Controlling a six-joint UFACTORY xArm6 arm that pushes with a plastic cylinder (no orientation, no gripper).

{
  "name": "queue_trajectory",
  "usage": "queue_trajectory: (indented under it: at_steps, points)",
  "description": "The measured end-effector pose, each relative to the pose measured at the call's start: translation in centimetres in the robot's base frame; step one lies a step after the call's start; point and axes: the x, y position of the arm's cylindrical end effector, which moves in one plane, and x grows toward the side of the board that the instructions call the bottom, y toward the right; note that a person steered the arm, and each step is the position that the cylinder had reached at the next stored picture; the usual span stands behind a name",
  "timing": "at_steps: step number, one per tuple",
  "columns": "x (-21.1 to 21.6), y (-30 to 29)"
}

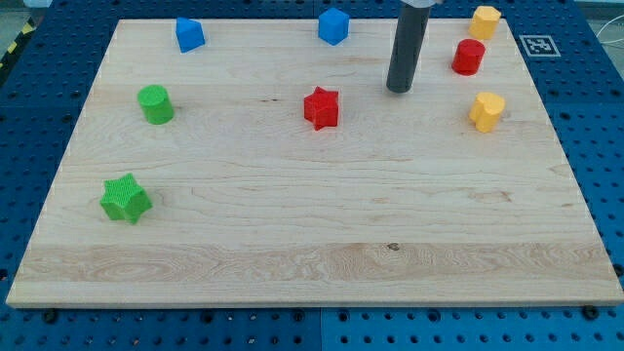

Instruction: Push red circle closer to the yellow heart

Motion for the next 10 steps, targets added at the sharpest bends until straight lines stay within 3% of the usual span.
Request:
queue_trajectory:
  at_steps: [2, 4, 5, 7, 10]
  points:
    - [-5.4, 0.9]
    - [-7.9, 6.2]
    - [-7.9, 10.4]
    - [-3.7, 12.6]
    - [-0.5, 7.4]
